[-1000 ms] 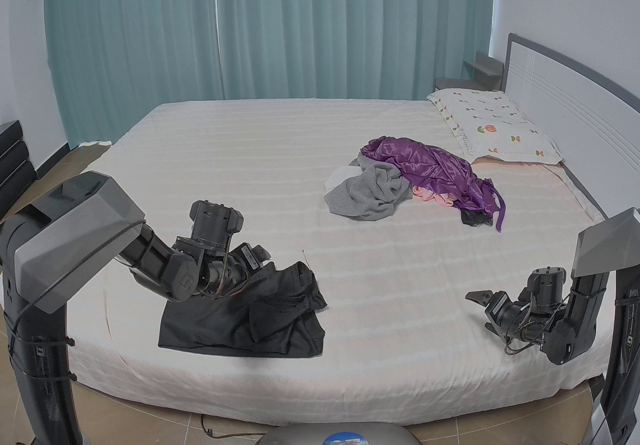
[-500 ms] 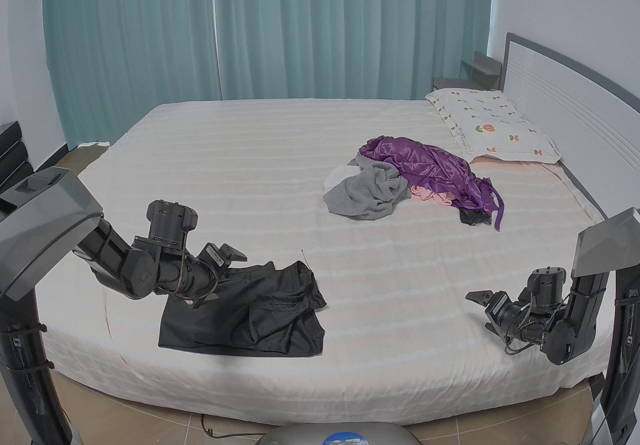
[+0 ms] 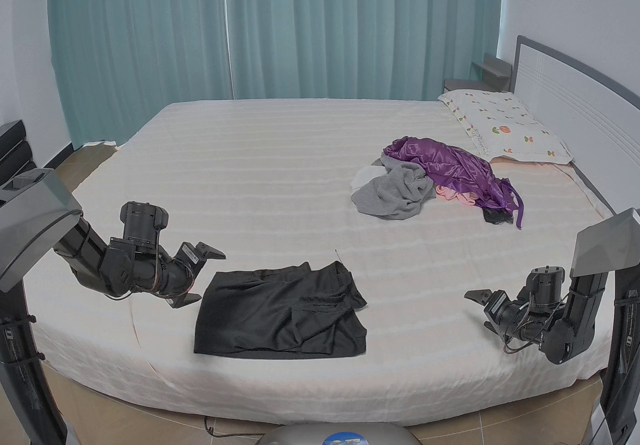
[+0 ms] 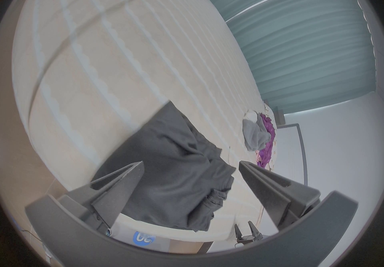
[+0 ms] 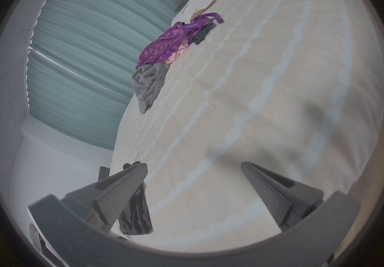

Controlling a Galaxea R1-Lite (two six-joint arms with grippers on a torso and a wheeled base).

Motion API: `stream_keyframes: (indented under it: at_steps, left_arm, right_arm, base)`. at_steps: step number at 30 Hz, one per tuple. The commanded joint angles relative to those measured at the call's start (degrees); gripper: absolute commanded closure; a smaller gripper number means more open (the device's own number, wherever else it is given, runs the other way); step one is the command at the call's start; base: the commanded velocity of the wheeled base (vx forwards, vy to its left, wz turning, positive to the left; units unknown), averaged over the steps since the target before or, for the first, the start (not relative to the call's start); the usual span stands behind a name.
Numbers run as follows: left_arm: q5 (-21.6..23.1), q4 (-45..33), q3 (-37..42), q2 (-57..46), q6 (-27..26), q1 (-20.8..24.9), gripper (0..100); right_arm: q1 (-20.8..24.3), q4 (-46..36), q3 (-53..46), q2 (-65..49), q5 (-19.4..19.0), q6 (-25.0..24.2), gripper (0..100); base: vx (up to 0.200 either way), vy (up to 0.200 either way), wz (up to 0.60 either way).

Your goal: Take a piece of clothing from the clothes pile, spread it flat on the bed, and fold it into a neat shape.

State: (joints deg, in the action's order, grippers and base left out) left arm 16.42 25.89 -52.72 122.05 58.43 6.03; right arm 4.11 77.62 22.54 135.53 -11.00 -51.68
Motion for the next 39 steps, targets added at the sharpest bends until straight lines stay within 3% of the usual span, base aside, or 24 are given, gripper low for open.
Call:
stream_keyframes:
  at_steps: [1, 8, 15, 19, 20, 22, 27, 28, 32, 39]
  left_arm:
    - [0.0, 0.0, 0.1, 1.3, 0.0, -0.3, 0]
    - [0.0, 0.1, 0.1, 1.6, -0.1, -0.4, 0]
    - [-0.1, 0.1, 0.1, 2.0, -0.1, -0.4, 0]
    - [-0.2, 0.1, 0.1, 2.1, -0.1, -0.2, 0]
    - [-0.2, 0.1, 0.1, 2.1, -0.1, -0.2, 0]
    - [-0.2, 0.1, 0.1, 2.1, -0.2, -0.2, 0]
    - [-0.3, 0.1, 0.1, 2.1, -0.2, -0.1, 0]
    - [-0.4, 0.1, 0.3, 2.1, -0.3, -0.1, 0]
    - [-0.5, 0.1, 0.3, 2.1, -0.3, -0.1, 0]
    - [-0.6, 0.1, 0.3, 2.4, -0.6, 0.0, 0]
  right_arm:
    - [1.2, 0.0, 0.7, 0.1, 0.0, 0.0, 0]
    - [3.4, -0.1, 0.3, -2.2, 0.8, 0.0, 0]
    - [8.9, -1.2, 0.0, -6.9, 3.0, 0.2, 0]
    - [15.9, -8.5, 4.5, -7.7, 7.7, 4.0, 0]
    - [15.9, -8.5, 4.5, -7.7, 7.7, 4.0, 0]
    - [18.9, -15.0, 9.2, -7.9, 12.7, 8.5, 0]
    - [22.2, -21.4, 13.1, -8.3, 14.2, 12.5, 0]
    - [24.2, -25.7, 17.2, -8.0, 14.5, 13.5, 0]
    - [24.7, -35.1, 24.8, -5.0, 16.3, 15.5, 0]
    - [24.7, -44.1, 32.9, -1.4, 20.3, 21.3, 0]
  base:
    - [0.0, 0.2, 0.0]
    - [0.0, 0.2, 0.0]
    - [0.0, 0.2, 0.0]
    - [0.0, 0.2, 0.0]
    - [0.0, 0.2, 0.0]
    - [0.0, 0.0, 0.0]
    - [0.0, 0.0, 0.0]
    - [0.0, 0.0, 0.0]
    - [0.0, 0.0, 0.0]
    - [0.0, 0.0, 0.0]
